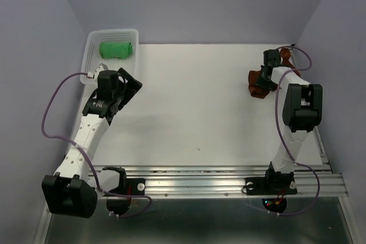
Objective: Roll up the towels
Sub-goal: Grab a towel with the right arm, then move the towel to the center of the board
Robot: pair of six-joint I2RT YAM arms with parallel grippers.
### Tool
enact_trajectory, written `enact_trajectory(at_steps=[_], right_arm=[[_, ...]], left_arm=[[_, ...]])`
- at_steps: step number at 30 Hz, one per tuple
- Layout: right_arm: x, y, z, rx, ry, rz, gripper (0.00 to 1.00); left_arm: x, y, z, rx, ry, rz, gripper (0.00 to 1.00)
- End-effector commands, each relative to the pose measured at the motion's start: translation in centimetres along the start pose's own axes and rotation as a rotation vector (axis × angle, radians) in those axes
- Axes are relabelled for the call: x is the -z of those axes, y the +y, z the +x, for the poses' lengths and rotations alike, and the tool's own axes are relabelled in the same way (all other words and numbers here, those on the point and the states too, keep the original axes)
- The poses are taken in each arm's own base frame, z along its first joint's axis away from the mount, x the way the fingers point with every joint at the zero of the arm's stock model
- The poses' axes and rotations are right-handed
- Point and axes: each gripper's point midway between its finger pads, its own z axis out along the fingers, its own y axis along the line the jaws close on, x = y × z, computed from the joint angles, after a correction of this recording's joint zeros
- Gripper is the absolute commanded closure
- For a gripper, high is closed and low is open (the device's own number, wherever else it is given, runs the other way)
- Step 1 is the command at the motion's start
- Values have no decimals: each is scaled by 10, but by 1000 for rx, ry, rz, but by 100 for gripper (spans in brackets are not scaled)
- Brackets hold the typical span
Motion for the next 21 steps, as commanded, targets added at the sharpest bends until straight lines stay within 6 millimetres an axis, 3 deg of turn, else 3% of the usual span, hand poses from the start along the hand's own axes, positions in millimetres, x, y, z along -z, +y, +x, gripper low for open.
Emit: enact_trajectory(at_steps=[1,4,7,8,9,11,12,14,18,20,21], right_arm=[[61,40,-61,32,-148,-247,99],[116,65,-77,73,-205,-448,99],[215,105,-81,201,-288,-691,99],[242,130,-69,285,-305,-744,99],[264,142,-65,331,-327,-779,99],[317,163,-68,386,-404,-867,99],[349,178,-59,420,-413,-975,99],[402,186,-65,436,-465,-1121,99],[473,182,-73,455,-594,-1274,99],[485,177,-78,423,-622,-1275,99],[476,176,-75,404,-600,-1255,99]], left_arm=[[16,1,-11,-47,-51,-1,1],[25,-3,-17,-63,-83,23,1],[34,-7,-19,-96,-99,69,1],[35,-9,-17,-100,-92,83,1],[37,-10,-17,-100,-94,90,1],[41,-12,-18,-103,-100,103,1],[42,-12,-18,-106,-99,104,1],[46,-13,-19,-109,-103,111,1],[51,-12,-19,-109,-99,109,1],[54,-13,-20,-108,-104,110,1],[55,-12,-21,-106,-109,104,1]])
